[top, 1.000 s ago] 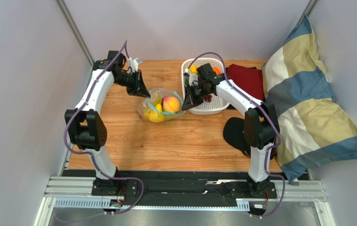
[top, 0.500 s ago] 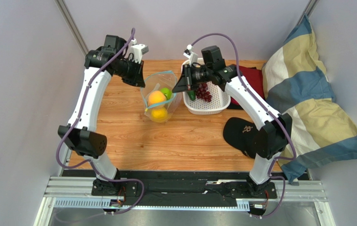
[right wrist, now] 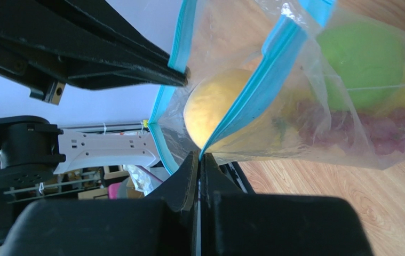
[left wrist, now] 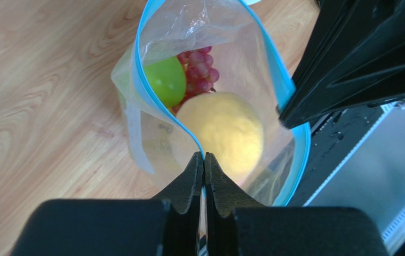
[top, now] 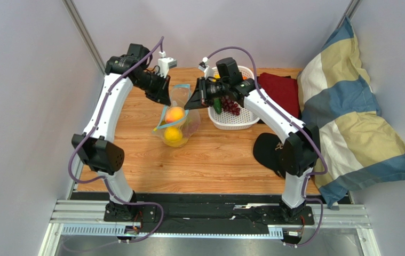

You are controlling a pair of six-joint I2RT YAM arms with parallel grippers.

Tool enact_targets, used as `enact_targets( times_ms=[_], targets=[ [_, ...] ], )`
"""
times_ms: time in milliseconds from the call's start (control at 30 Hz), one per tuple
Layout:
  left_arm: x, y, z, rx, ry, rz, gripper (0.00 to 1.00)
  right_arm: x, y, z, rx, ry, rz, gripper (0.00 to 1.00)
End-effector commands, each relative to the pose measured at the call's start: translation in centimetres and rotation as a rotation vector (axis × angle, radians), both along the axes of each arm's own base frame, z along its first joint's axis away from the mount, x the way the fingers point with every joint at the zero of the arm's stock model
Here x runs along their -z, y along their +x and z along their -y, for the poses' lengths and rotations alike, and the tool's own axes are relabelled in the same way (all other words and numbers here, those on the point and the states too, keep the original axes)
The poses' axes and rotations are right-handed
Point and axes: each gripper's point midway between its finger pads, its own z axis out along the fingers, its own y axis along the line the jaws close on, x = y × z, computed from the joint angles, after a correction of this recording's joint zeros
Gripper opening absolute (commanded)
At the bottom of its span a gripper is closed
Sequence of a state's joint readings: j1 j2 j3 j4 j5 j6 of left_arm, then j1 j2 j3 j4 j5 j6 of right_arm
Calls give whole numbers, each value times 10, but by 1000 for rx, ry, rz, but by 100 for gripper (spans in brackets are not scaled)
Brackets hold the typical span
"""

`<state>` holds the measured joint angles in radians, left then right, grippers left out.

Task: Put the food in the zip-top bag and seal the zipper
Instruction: Adjust the zipper food storage bag at the center of the board.

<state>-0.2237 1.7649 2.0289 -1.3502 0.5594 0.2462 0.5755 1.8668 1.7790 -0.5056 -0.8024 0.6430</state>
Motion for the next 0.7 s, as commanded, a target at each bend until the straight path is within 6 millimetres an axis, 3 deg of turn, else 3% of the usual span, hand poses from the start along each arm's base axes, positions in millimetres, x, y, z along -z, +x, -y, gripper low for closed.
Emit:
enact_targets(
  times_ms=[0,100,200,300,333,367,400,433,467,500,533,567,600,633,667],
  targets=[
    [4,-1,23,112,-120,-39,9,-14,8,-14,22,77,-33,0],
    [1,5,22,103,-112,-19,9,-7,9,-14,35,68,-61,0],
    [-15,2,24,98,-138,19,10,-5,7,-9,35,65,-71,0],
    [-19,4,20,57,-136,49,19,0,8,4,45,55,-101,0],
    [-21,2,19,58,-145,52,26,2,6,10,52,48,-109,0],
    [-19,-2,16,49,-158,36,41,5,10,17,71,44,-117,0],
    [-29,-8,10,32,-183,57,46,8,11,20,79,39,-124,0],
    [-42,0,0,2,-252,114,50,13,11,23,83,33,-130,0],
    [-31,-4,-9,-65,-304,54,62,14,12,24,86,33,-132,0],
    [-53,-16,-18,-84,-356,131,69,14,12,23,83,37,-132,0],
    [-65,-4,-42,-144,-389,229,84,13,13,23,83,42,-130,0],
    [-51,-16,-45,-139,-430,213,87,12,15,21,87,50,-133,0],
    [-69,-35,-50,-115,-429,327,88,12,16,20,88,53,-132,0],
    [-72,-40,-57,-107,-413,411,91,11,17,19,85,56,-133,0],
    [-50,-45,-68,-133,-367,440,99,5,19,18,86,67,-128,0]
  ],
)
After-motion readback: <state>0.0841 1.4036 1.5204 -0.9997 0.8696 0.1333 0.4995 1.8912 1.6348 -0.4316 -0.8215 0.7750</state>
